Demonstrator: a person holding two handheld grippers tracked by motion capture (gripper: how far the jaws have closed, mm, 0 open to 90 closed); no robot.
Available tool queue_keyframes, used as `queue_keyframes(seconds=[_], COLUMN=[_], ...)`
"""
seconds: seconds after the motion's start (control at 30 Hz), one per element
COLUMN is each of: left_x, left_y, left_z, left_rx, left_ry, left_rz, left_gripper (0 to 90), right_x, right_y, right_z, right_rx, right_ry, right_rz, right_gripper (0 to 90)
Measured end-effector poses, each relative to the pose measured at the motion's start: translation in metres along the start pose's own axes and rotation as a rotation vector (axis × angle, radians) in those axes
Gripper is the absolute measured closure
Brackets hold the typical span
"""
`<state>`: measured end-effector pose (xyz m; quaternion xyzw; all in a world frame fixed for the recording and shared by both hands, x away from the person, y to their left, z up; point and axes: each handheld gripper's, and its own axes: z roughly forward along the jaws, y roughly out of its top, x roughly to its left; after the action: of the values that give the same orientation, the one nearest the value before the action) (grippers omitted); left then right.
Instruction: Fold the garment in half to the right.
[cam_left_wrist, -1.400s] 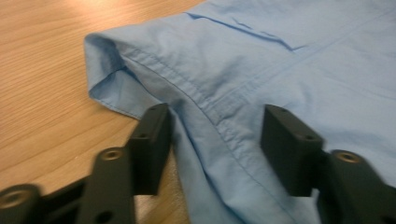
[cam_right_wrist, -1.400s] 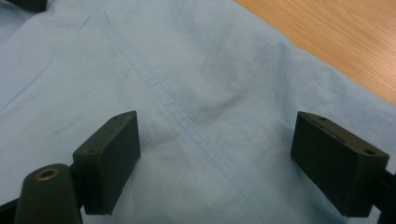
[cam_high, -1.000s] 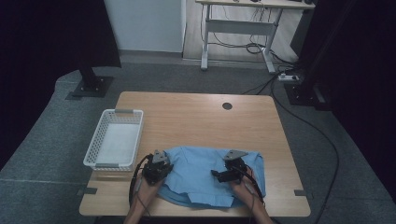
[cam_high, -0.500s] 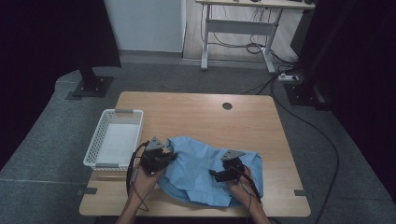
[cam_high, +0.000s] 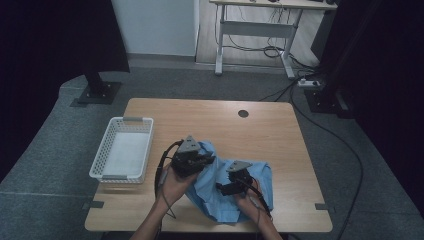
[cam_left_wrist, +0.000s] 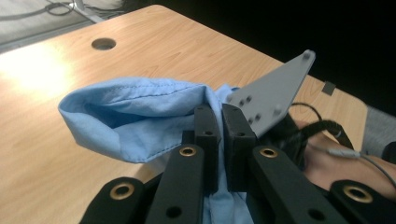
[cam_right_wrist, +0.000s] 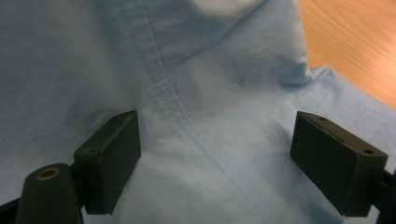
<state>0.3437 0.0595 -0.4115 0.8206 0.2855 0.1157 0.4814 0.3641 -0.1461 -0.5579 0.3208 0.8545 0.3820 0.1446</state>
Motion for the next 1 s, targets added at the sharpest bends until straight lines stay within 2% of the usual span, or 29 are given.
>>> queue_keyframes(seconds=[0.3, 0.43, 0.5, 0.57, 0.63, 0.73, 0.8, 0.9, 1.0], left_x=[-0.009, -0.009, -0.007, -0.005, -0.002, 0.002, 0.003, 0.005, 0.005], left_y=[0.011, 0.009, 0.007, 0.005, 0.003, 0.000, -0.001, -0.002, -0.001], left_z=[0.022, 0.020, 0.017, 0.014, 0.011, 0.007, 0.006, 0.004, 0.004], left_rx=[0.043, 0.052, 0.050, 0.048, 0.049, 0.053, 0.055, 0.061, 0.067], left_ry=[-0.017, -0.007, -0.002, 0.007, 0.014, 0.024, 0.027, 0.033, 0.037], left_rz=[0.037, 0.056, 0.052, 0.046, 0.041, 0.038, 0.035, 0.038, 0.038], left_gripper=[86.1, 86.0, 86.0, 86.0, 86.0, 86.0, 86.0, 86.0, 86.0], right_x=[0.017, 0.019, 0.020, 0.019, 0.016, 0.006, -0.006, -0.028, -0.047], right_y=[0.009, 0.009, 0.008, 0.009, 0.011, 0.013, 0.009, -0.008, -0.029], right_z=[0.010, 0.009, 0.008, 0.004, -0.004, -0.025, -0.039, -0.056, -0.065], right_rx=[0.002, 0.001, -0.003, 0.001, -0.005, -0.022, -0.042, -0.043, -0.027], right_ry=[0.019, 0.022, 0.043, 0.079, 0.076, 0.044, 0.009, -0.033, -0.082], right_rz=[-0.020, -0.021, -0.010, 0.023, 0.018, 0.003, 0.018, 0.063, 0.084], right_gripper=[16.0, 16.4, 16.3, 15.6, 15.6, 15.6, 15.7, 15.6, 15.7])
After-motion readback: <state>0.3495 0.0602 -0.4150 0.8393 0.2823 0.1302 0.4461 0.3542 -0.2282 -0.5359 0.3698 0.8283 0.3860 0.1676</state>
